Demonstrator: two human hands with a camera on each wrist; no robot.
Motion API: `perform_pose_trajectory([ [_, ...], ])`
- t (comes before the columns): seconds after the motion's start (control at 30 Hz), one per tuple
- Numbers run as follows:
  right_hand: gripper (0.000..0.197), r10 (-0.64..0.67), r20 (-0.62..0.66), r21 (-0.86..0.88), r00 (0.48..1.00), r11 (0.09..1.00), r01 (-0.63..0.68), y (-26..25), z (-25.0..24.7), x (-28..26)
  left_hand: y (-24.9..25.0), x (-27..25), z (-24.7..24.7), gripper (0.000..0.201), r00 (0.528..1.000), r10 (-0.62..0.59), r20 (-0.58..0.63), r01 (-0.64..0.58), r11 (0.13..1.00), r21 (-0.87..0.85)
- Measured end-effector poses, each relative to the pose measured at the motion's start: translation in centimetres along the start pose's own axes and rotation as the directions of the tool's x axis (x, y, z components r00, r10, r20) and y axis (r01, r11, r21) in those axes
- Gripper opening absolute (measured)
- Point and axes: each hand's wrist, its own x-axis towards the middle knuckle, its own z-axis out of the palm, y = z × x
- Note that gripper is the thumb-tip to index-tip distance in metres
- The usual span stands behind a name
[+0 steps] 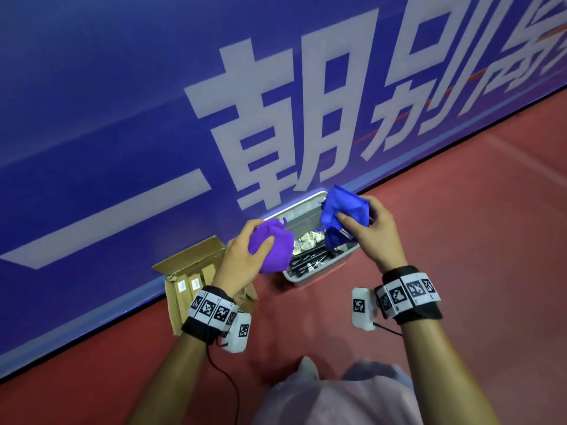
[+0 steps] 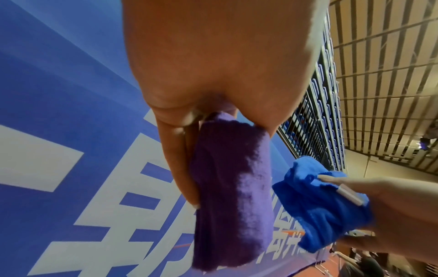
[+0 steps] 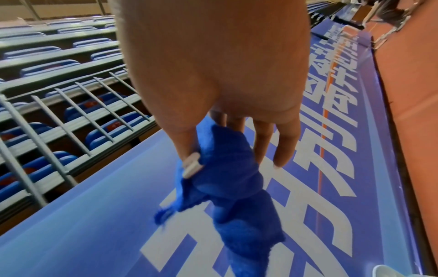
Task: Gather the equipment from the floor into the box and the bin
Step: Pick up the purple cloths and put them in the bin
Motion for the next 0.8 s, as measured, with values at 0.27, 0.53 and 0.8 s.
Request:
perform_pose_trajectory([
  [0.27,0.016,0.048,-0.039,0.006,0.998,0.999,-0.048,3.7,0.8,13.9,-2.9,15.4,2.9,0.031,0.994,0.025,0.108,-0.032,0.997,0.068],
  [0.53,0.038,0.111,0.136,-0.053,0.984,0.993,-0.104,8.8,2.0,34.6,-5.6,30.9,5.7,0.049,0.985,-0.050,0.164,0.024,0.987,0.157],
  [0.8,0.044,0.407,0.387,-0.450,0.827,0.866,-0.216,26.3,7.6,43.0,-18.4,40.7,17.6,0.064,0.788,-0.356,0.502,0.107,0.883,0.457],
])
